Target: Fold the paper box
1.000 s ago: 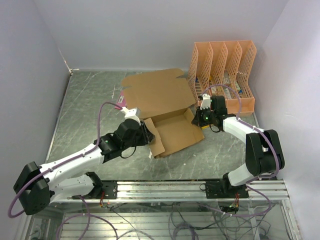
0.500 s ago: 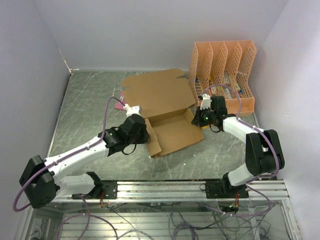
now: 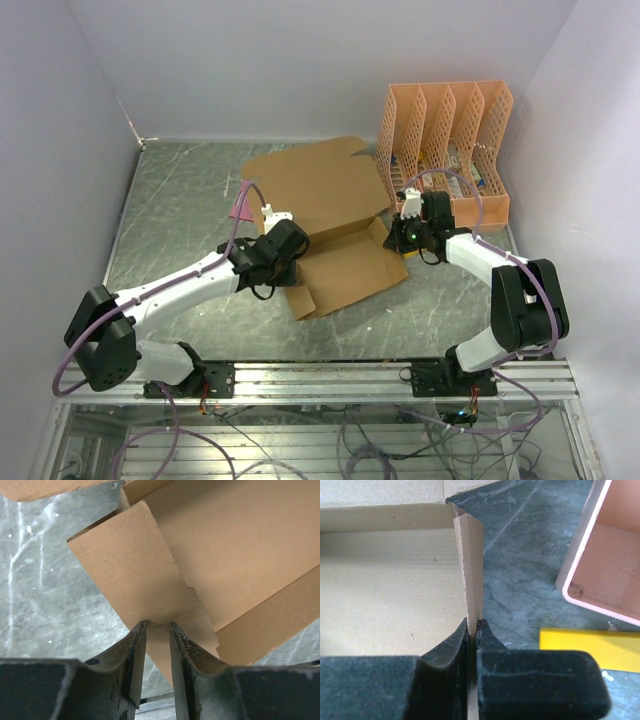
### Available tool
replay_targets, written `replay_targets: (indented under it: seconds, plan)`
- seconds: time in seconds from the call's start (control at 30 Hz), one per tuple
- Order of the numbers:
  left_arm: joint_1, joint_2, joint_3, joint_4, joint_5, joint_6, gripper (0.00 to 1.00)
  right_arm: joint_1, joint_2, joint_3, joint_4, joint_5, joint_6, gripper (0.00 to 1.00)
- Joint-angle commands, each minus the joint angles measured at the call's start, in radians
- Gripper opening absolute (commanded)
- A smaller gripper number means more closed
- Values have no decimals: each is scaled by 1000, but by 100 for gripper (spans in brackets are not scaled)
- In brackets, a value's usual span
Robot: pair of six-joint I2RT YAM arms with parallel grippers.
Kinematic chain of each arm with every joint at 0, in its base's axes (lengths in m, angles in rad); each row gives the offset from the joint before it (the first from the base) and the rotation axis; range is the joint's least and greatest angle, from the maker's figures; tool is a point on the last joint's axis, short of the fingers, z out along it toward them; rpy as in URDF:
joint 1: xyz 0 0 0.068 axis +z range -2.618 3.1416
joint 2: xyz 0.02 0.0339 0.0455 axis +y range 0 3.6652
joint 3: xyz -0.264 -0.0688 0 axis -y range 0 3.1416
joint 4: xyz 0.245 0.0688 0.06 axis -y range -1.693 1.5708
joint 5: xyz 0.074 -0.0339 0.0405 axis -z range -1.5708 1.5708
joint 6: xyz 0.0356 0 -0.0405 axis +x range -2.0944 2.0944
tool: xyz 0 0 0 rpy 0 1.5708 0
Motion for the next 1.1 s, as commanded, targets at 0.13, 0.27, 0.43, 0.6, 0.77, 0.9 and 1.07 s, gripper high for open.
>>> replay_targets:
  seconds: [0.13,0.27,0.43,0.6,0.77,0.9,1.07]
  plan:
    - [5,3,85,-165,-65,60,38,5,-16,19,18,-43,23,0]
    - [8,23,72,-162,-37,66,52,5,-20,17,19,-41,23,0]
    - [7,30,43,-133,-11,66,62,4,-22,17,19,-40,23,0]
    - [7,-96,-78,45,-4,42,69,2,-26,17,19,-41,25,0]
    - [8,-315,-292,343,6,-10,69,0,-23,19,18,-44,25,0]
    - [7,-442,-417,525,9,-42,69,-1,-23,17,18,-45,25,0]
    - [7,-512,-467,628,40,-54,69,-1,-16,18,18,-46,23,0]
